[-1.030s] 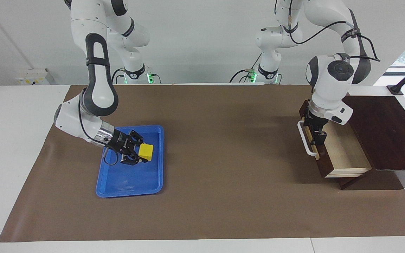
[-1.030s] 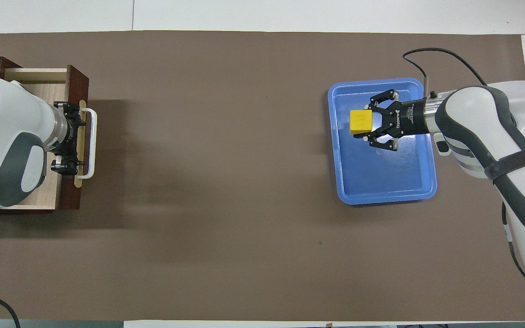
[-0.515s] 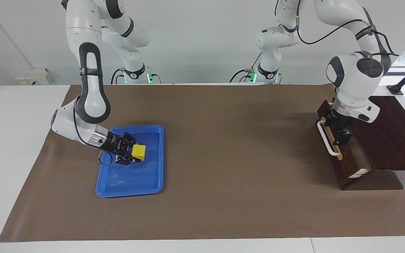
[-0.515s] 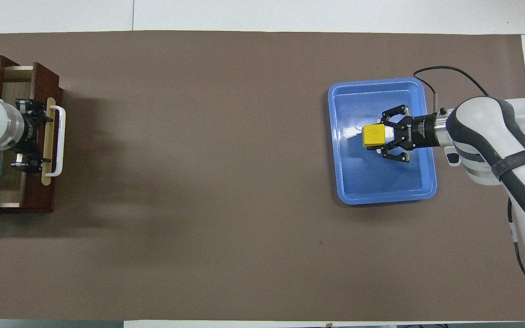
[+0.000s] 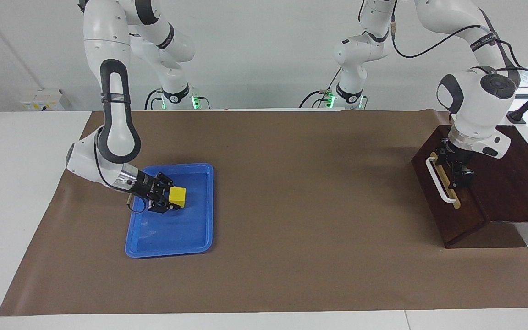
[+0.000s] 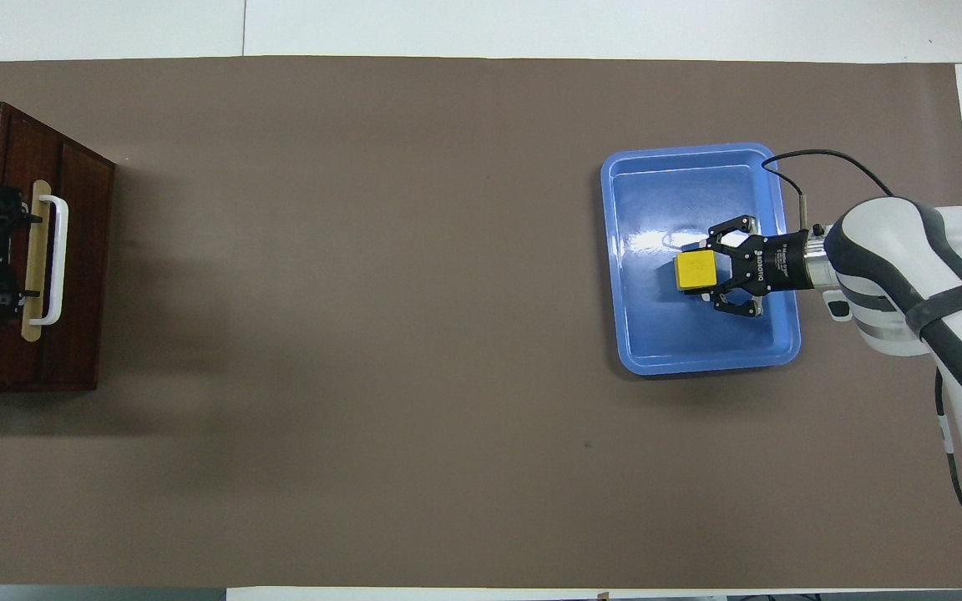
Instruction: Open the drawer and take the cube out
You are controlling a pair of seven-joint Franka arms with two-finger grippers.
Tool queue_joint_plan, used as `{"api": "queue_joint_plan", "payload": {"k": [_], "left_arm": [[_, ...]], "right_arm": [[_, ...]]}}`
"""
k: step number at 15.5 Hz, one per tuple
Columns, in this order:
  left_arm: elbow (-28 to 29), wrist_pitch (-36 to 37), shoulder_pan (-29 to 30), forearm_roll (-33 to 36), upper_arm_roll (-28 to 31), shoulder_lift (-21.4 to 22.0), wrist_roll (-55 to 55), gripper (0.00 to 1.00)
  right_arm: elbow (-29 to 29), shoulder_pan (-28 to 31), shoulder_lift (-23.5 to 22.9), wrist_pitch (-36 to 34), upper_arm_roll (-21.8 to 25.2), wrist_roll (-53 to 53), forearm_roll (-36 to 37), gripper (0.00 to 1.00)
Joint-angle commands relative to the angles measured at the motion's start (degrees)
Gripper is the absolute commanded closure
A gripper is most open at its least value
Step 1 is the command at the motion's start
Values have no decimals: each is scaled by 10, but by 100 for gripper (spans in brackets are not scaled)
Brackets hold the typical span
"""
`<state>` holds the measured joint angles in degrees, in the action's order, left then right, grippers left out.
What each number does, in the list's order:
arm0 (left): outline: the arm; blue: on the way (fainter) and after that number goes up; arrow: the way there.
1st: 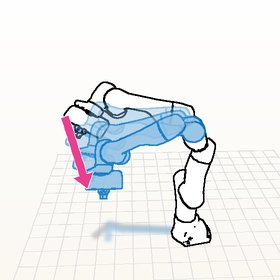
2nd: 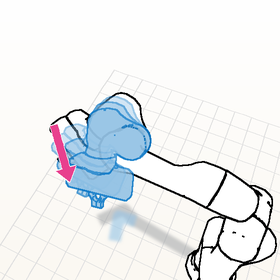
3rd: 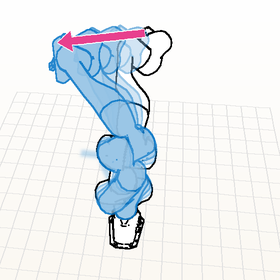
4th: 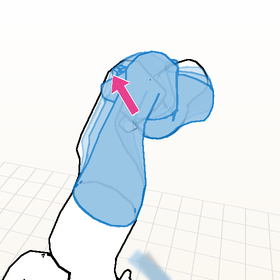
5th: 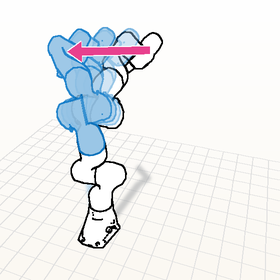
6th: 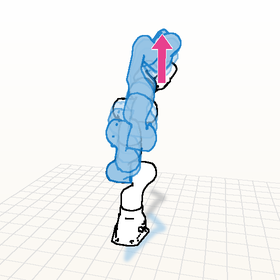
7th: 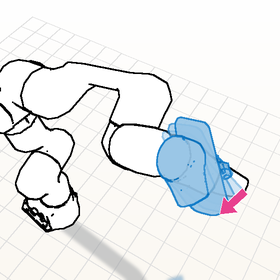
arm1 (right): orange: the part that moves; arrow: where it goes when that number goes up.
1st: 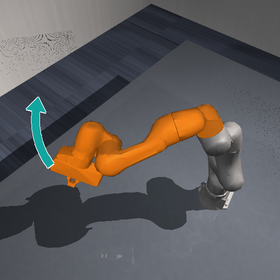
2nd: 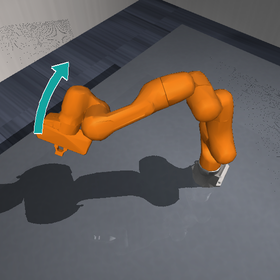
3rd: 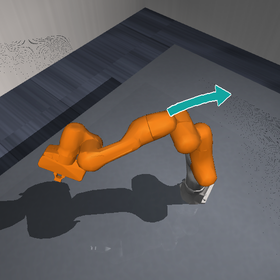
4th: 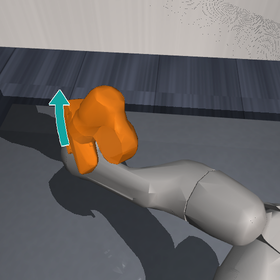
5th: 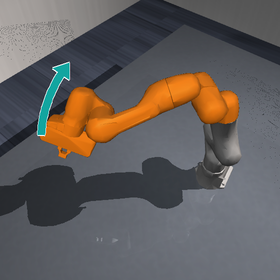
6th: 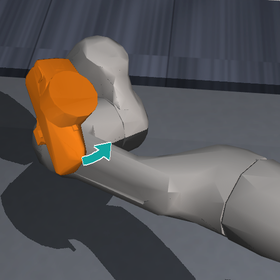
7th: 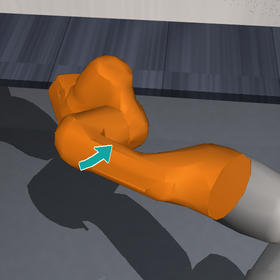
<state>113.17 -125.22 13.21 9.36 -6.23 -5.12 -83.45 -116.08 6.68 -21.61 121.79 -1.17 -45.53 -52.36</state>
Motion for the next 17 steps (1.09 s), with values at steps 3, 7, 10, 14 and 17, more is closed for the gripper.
{"api": "queue_joint_plan", "payload": {"k": [3, 7, 10, 14, 17], "left_arm": [[2, -13, 8, 16, -2, -3, 19, 0], [-15, 23, -47, 14, -4, 8, 17, 0], [-56, 105, -74, 5, -8, 33, 65, 0], [-115, 217, -95, -53, -12, 38, 241, 0], [-154, 288, -114, -55, -12, 33, 407, 0]], "right_arm": [[-13, 4, 11, 7, -8, 25, 9, 0], [-12, 4, 11, 5, -8, 21, 9, 0], [-8, 3, 15, -1, -8, 15, 9, 0], [0, -4, 46, -22, -8, -18, 44, 0], [19, -10, 88, -63, -8, -56, 82, 0]]}}
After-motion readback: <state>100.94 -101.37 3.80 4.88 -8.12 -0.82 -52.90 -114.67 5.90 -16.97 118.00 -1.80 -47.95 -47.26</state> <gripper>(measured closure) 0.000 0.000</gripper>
